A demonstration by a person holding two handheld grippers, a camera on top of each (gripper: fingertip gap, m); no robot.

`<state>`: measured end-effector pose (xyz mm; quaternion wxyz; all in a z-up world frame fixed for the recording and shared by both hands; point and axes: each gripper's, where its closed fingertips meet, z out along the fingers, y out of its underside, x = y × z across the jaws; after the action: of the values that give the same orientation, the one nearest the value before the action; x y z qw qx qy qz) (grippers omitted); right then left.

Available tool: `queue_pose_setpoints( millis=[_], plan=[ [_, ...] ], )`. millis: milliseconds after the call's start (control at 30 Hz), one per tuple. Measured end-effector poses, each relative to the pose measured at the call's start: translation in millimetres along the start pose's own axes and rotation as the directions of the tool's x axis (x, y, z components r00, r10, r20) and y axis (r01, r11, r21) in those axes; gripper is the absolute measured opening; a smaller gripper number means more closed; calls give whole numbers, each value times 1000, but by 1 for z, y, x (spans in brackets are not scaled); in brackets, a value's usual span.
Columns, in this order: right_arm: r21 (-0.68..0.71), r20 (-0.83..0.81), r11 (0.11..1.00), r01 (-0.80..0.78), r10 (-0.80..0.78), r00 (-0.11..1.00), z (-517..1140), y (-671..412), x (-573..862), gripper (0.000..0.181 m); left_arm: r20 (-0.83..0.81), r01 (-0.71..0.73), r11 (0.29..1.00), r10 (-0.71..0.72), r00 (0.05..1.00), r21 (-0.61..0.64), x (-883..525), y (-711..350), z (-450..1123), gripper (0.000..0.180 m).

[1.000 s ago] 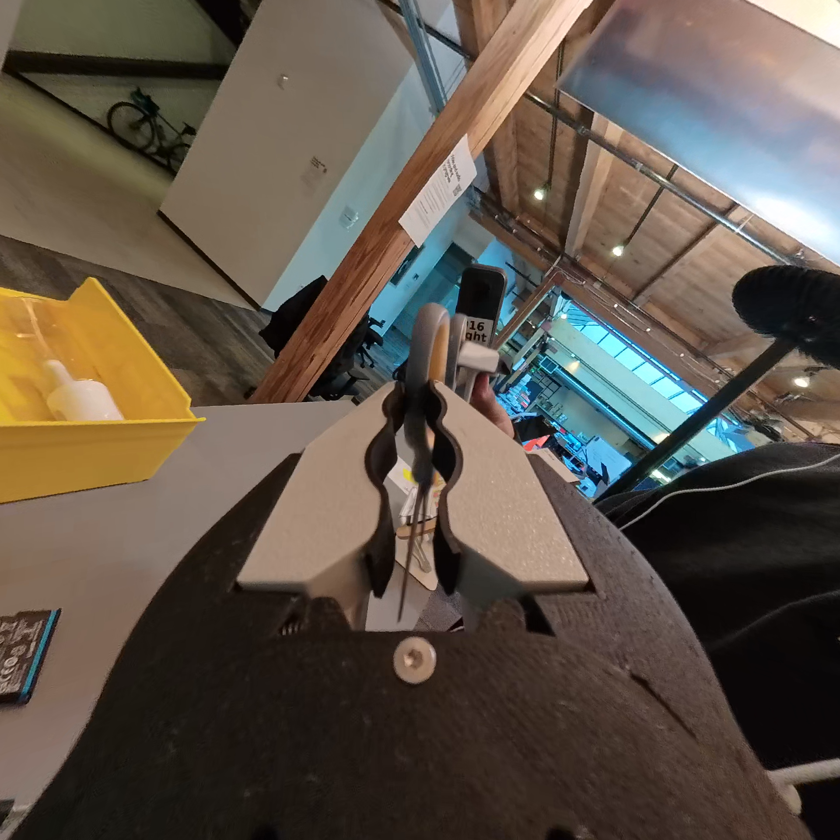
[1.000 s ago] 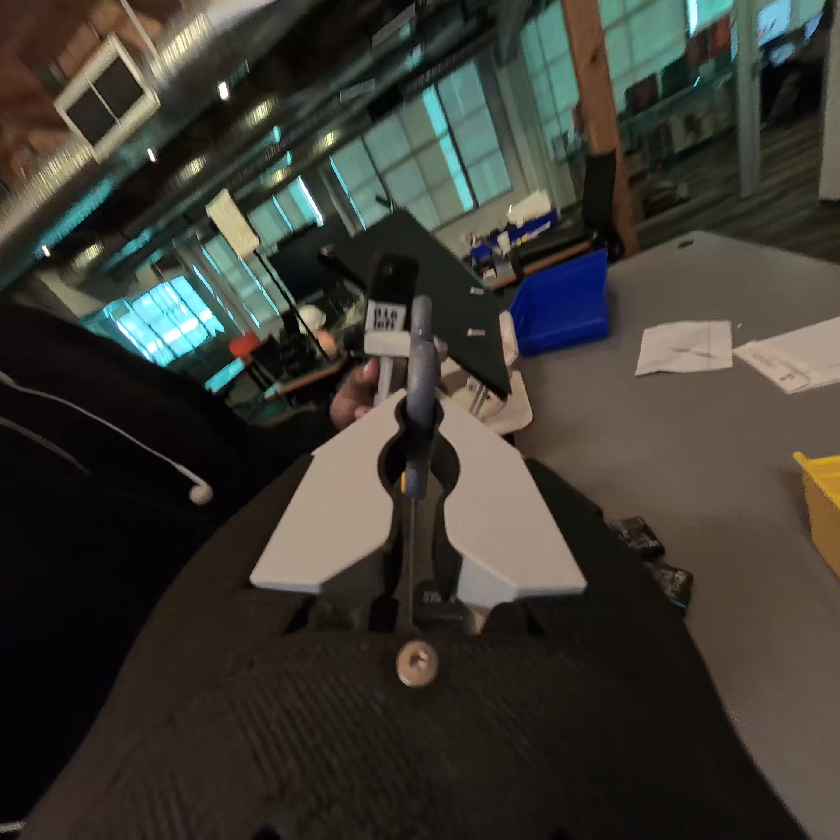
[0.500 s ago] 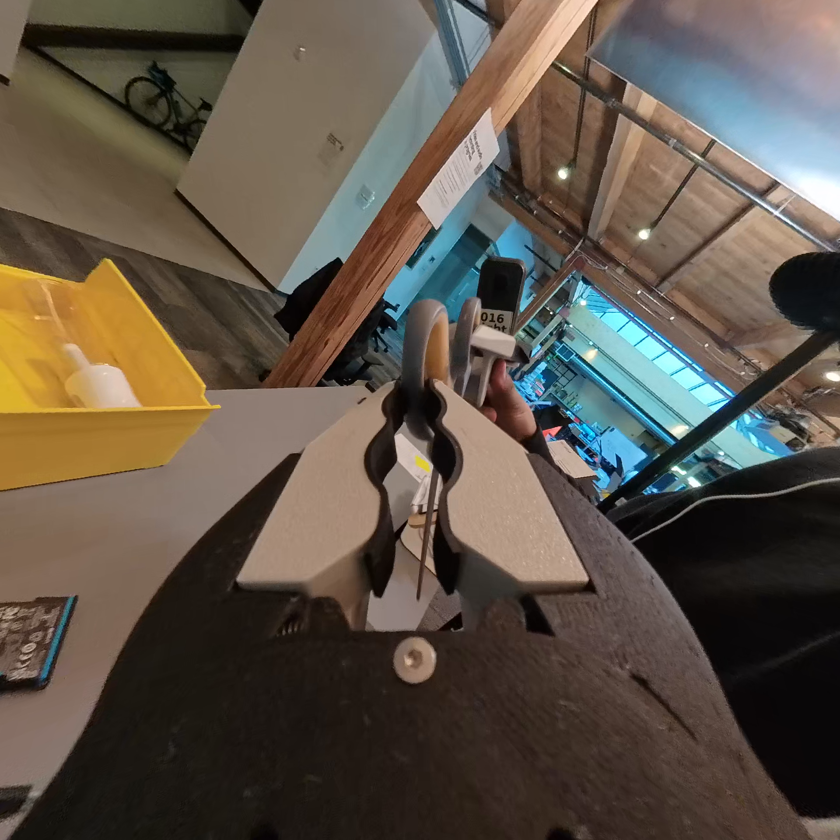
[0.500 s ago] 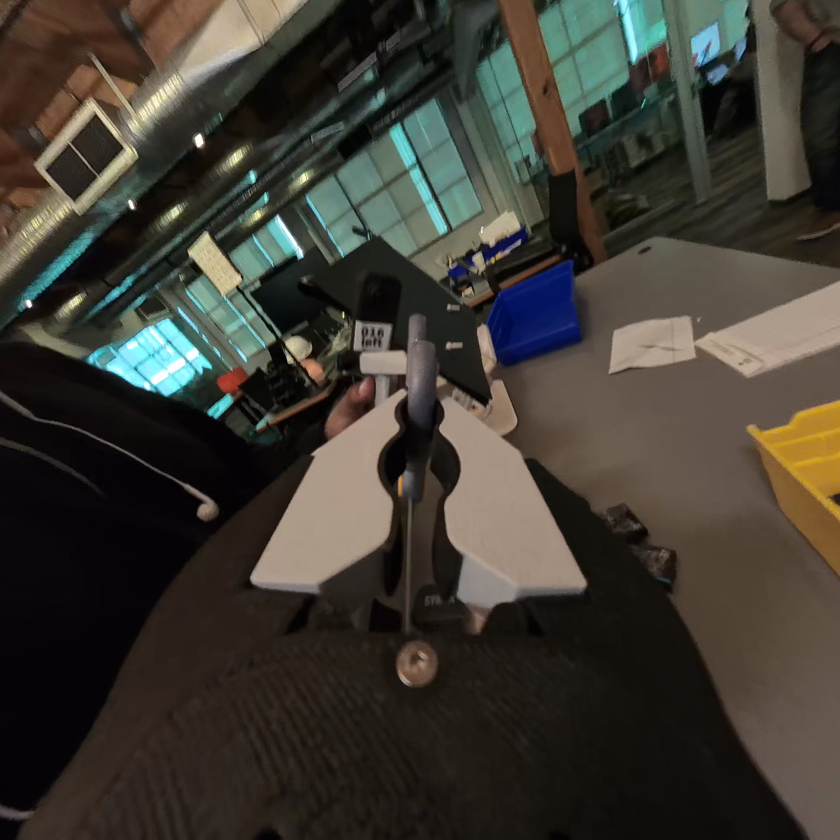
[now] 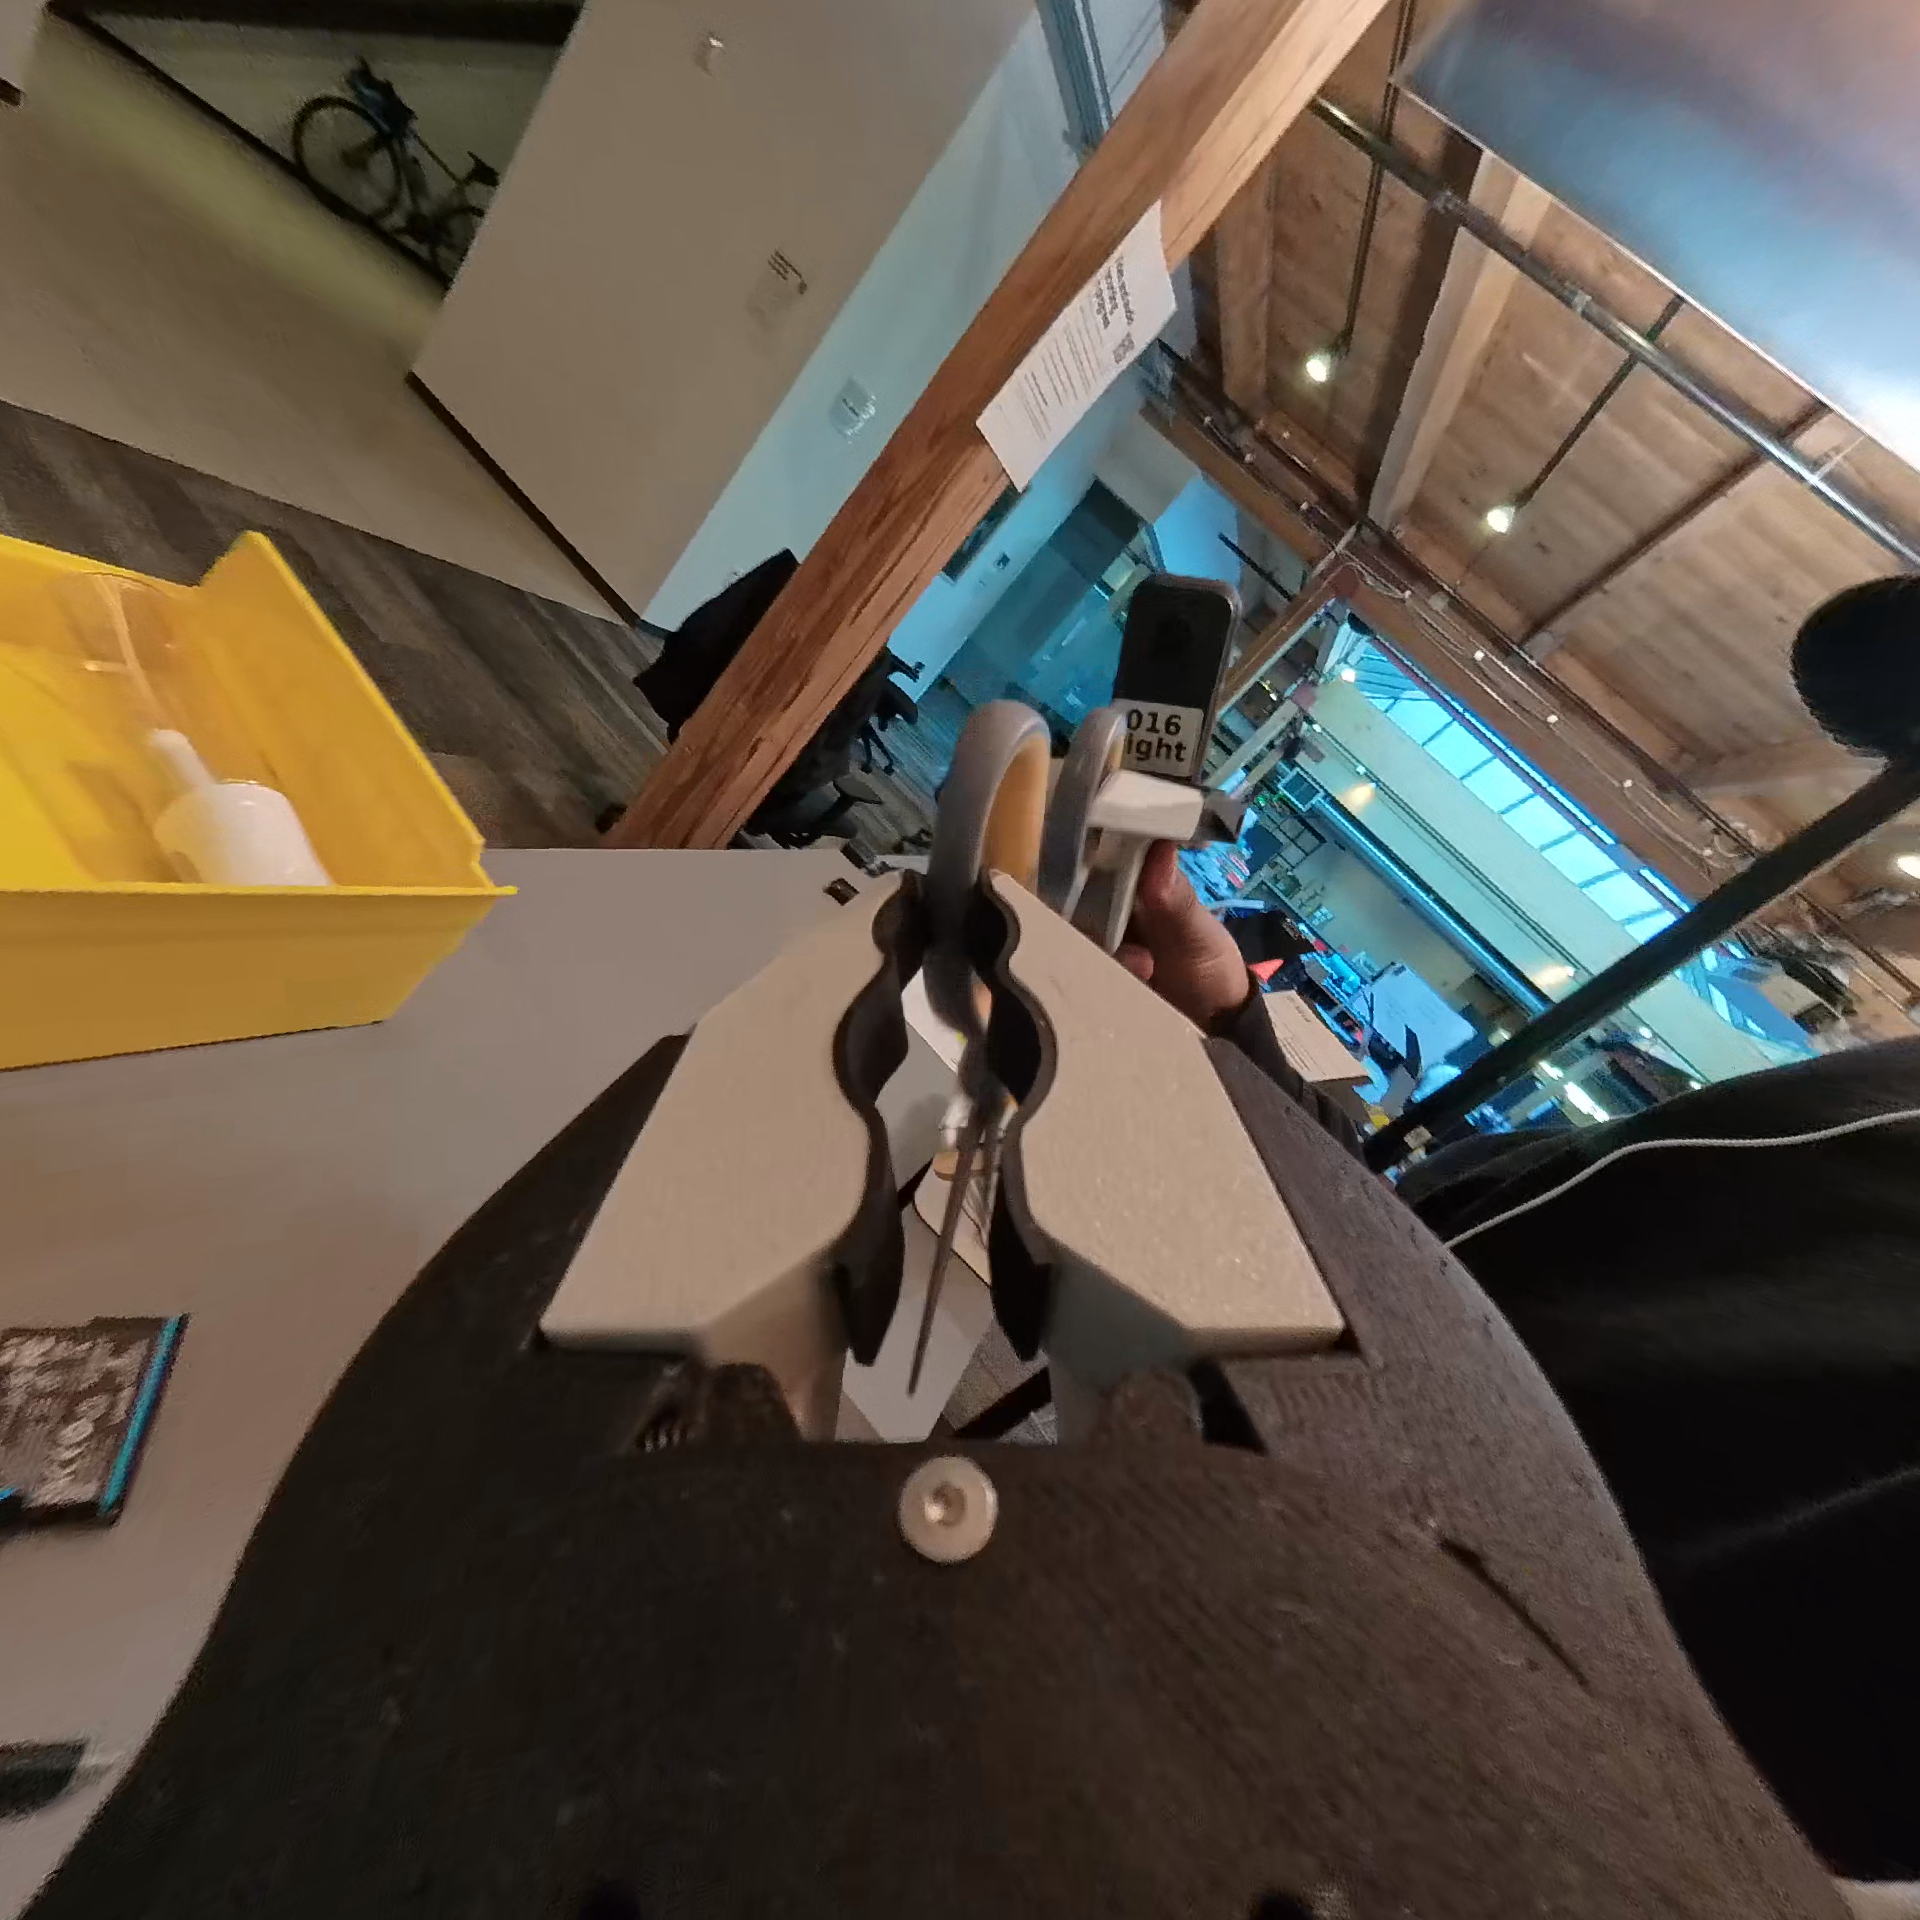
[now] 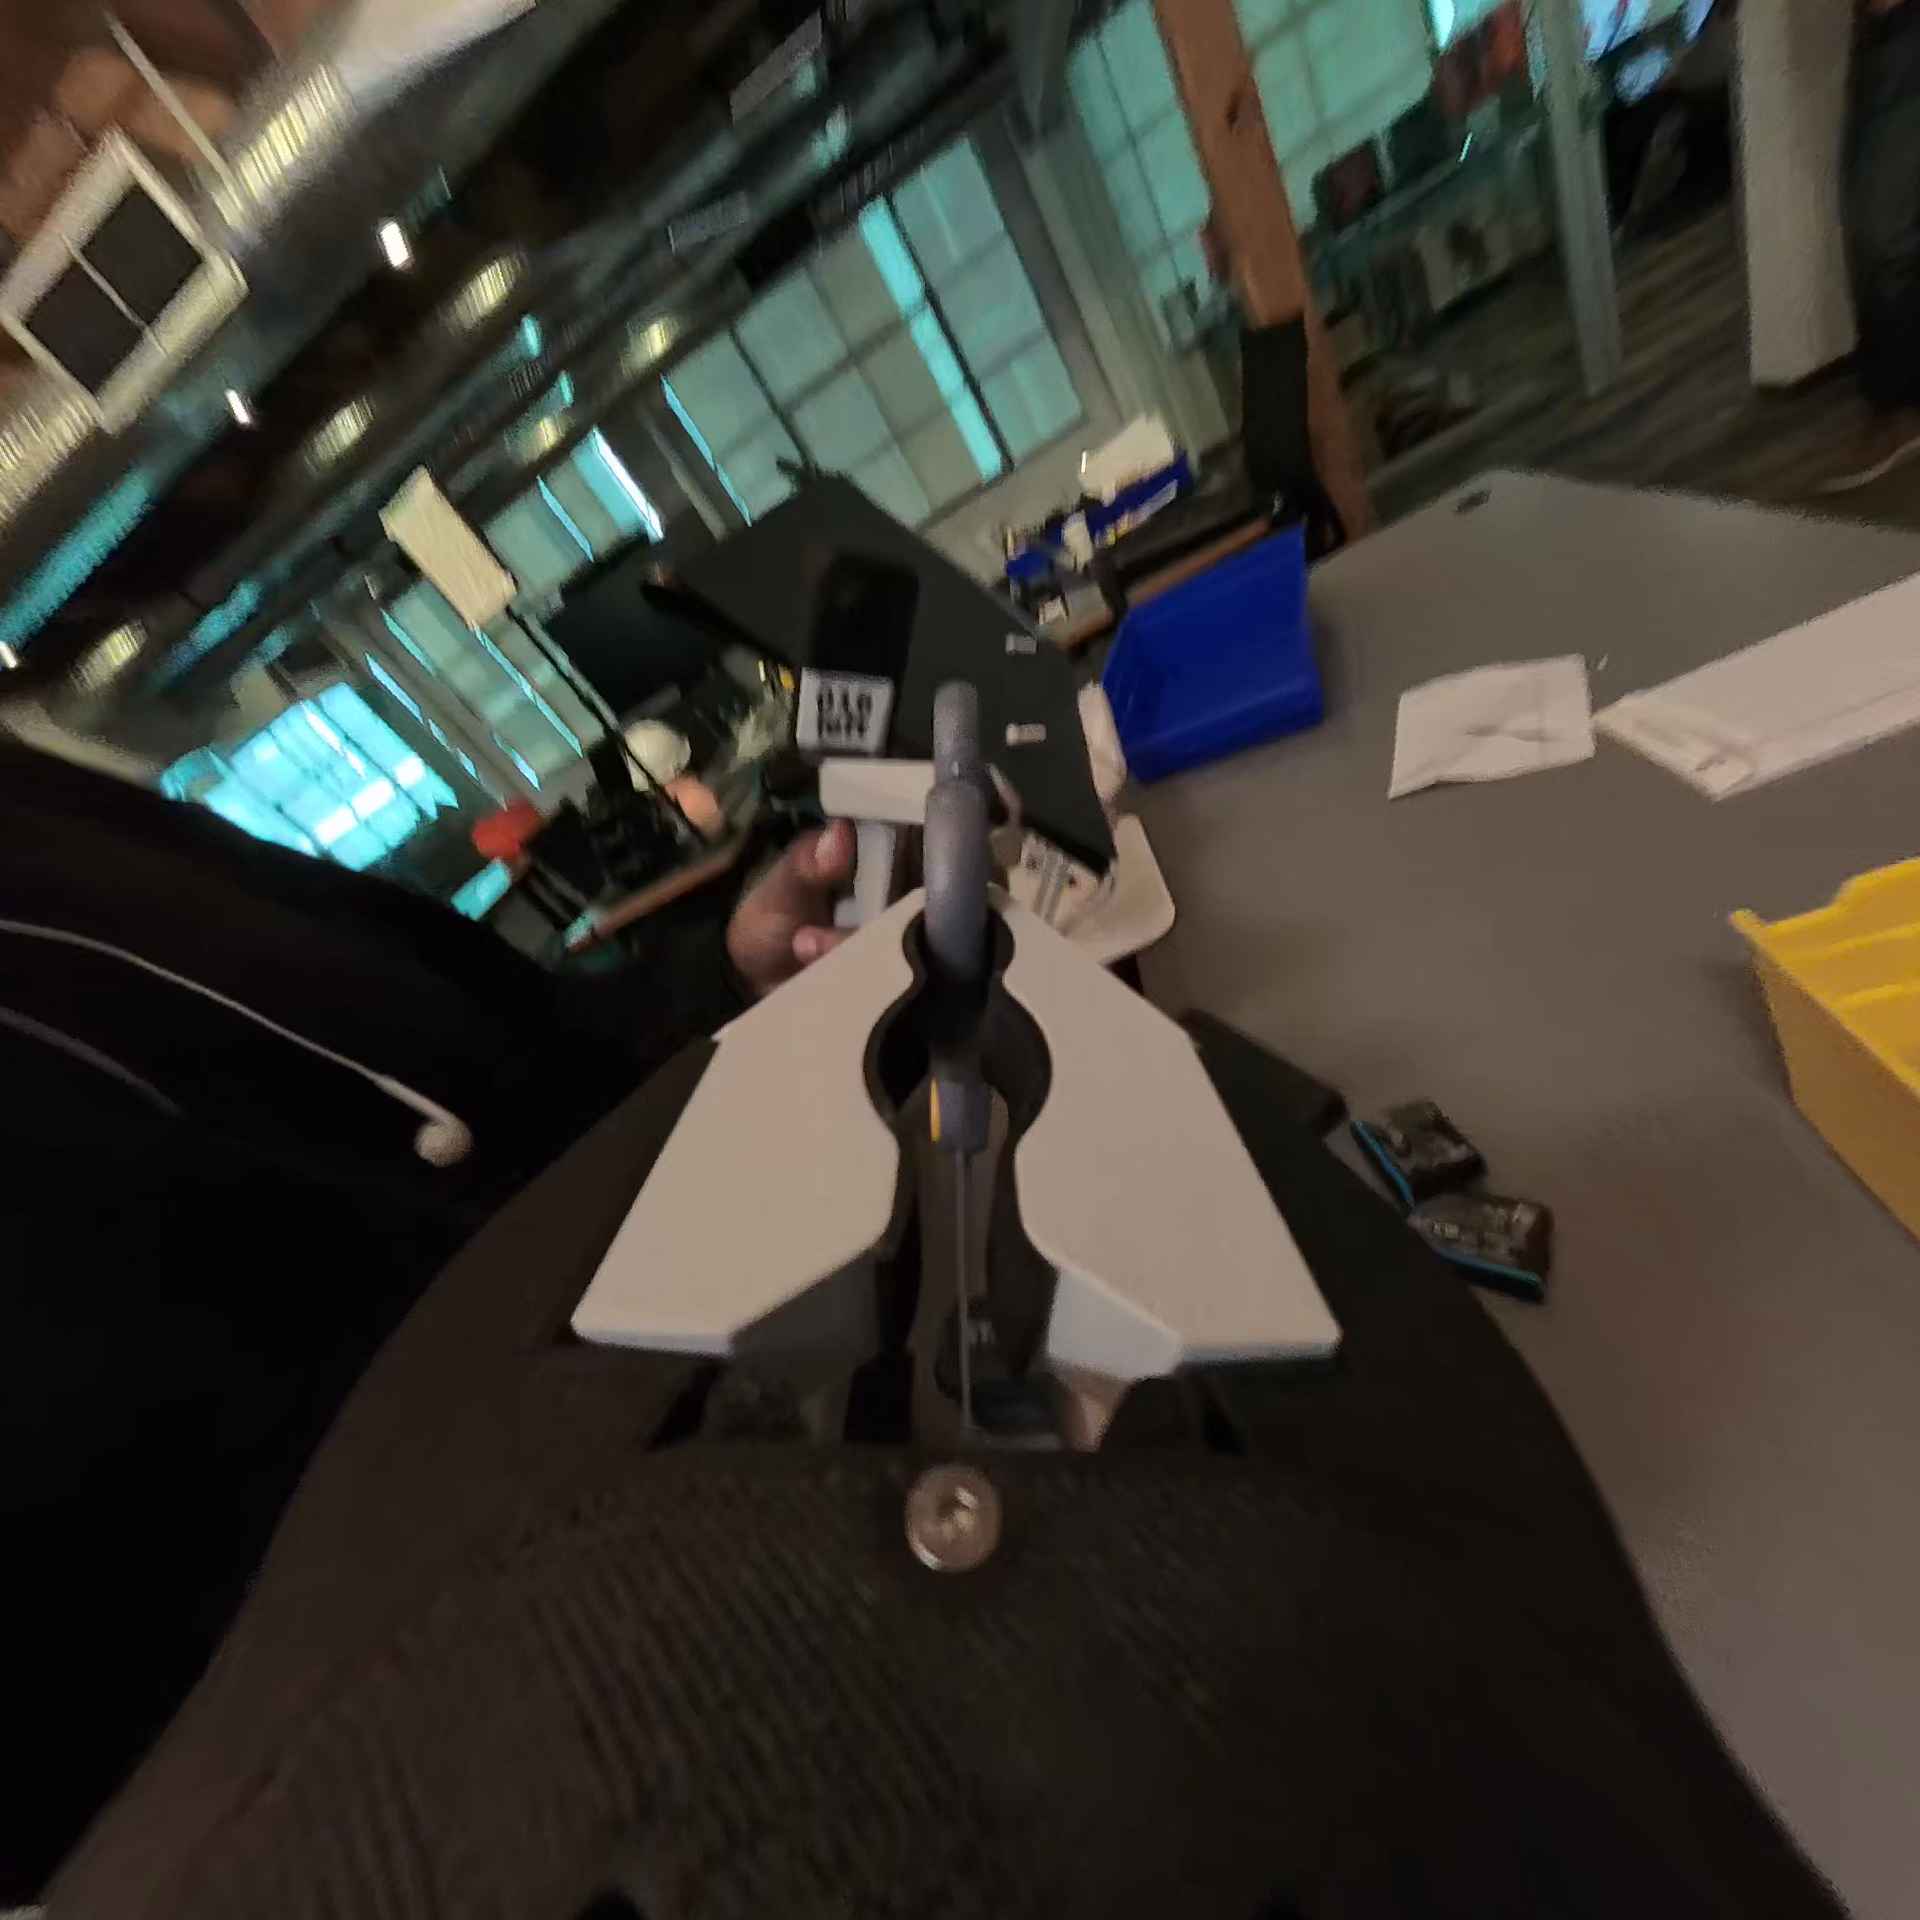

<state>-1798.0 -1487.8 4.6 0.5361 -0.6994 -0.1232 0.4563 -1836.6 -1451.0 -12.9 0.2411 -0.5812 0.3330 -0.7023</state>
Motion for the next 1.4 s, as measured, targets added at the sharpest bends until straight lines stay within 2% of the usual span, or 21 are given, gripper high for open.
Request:
queue_pose_setpoints(
  millis=[67,133,233,367,467,533,567,600,633,733,800,867,967,1033,1067,1200,1267,1333,1400],
  plan=[
    [-107,-21,994,35,-37,999,21,21,-1,3,3,-41,998,41,999,-45,5,9,15,7],
    [-91,-1,996,14,-14,1000,21,20,-1,2,-7,-72,996,71,997,-57,6,8,16,7],
    [-27,5,1000,-7,7,1000,7,9,1,2,14,-75,996,76,997,-53,2,3,9,6],
    [105,2,994,-36,36,999,-23,-16,5,0,38,-11,1000,12,999,-12,-11,0,-8,7],
    [32,-12,999,-17,17,1000,-7,-4,4,1,34,-6,1000,7,999,-2,-8,2,0,7],
    [-75,-21,997,19,-21,1000,18,16,1,2,9,-23,1000,23,1000,-20,0,4,14,7],
    [-85,-41,996,38,-41,998,24,18,3,2,32,-59,997,60,998,-52,0,8,22,9],
    [-74,-27,997,29,-31,999,23,16,2,1,39,-97,995,97,994,-18,0,1,21,7],
    [-79,-11,997,14,-15,1000,22,16,1,2,22,-86,995,87,996,-43,2,2,21,7],
    [-14,-11,1000,9,-9,1000,5,2,1,2,55,-105,994,107,993,-37,-1,-3,10,6],
    [72,-12,997,-8,9,1000,-15,-16,3,0,77,-72,997,72,994,-6,-11,-7,-4,6],
    [93,-10,995,-23,24,1000,-22,-20,5,0,69,-25,1000,25,997,7,-14,-5,-9,7],
    [-29,-24,1000,0,0,1000,1,1,6,2,55,-20,1000,20,998,1,-10,0,3,6],
    [-148,-49,988,33,-41,998,22,24,6,3,53,-58,997,61,997,-49,-4,10,21,7],
    [-136,-52,990,38,-45,998,25,23,7,2,102,-103,993,108,989,-54,-9,10,23,7],
    [-135,-42,991,22,-28,999,25,18,14,2,88,-98,992,104,991,-74,-11,5,25,7],
    [-120,-103,990,68,-80,991,22,1,29,1,157,-127,991,134,978,-51,-18,-7,21,17],
    [-34,-194,995,97,-102,976,4,-34,57,1,237,-179,984,171,956,11,-23,-26,6,45],
    [69,-328,992,107,-79,941,-18,-74,106,0,268,-238,971,229,936,1,-17,-26,-8,51]
  ],
)
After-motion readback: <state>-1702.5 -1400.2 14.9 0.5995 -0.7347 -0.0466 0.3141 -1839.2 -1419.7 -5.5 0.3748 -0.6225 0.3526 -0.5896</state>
